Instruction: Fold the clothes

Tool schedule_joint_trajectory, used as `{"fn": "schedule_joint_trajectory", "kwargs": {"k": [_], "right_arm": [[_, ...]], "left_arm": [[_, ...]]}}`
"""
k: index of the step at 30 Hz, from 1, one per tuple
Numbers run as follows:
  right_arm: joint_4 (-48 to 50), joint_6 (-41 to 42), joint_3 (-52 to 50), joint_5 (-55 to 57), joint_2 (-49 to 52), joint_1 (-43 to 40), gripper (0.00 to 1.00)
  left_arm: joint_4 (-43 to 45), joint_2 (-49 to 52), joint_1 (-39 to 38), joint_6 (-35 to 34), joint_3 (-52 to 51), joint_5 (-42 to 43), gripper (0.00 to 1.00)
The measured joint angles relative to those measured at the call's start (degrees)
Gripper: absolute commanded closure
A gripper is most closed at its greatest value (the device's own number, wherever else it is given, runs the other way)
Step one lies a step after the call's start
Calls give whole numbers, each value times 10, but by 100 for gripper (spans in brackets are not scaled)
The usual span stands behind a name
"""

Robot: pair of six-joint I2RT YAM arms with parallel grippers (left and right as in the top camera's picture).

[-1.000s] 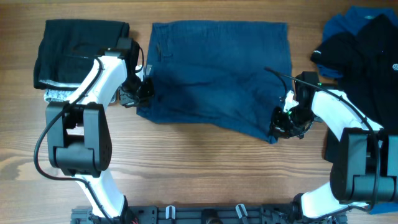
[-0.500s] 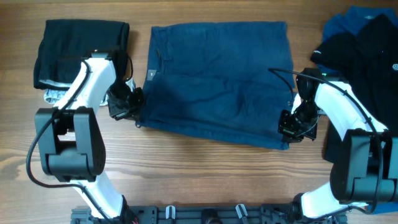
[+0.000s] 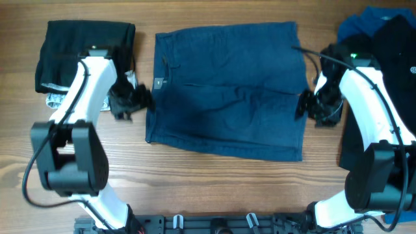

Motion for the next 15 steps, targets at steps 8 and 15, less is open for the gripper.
{"fn": "schedule_joint_trajectory", "kwargs": {"k": [8,15], "right_arm": [[158,-11,8,2,-1,0,52],[170,-18,7,2,-1,0,46]], "left_arm": [[165,27,-12,-2,23,25,50],[174,104,-37,31,23,73,45]]}}
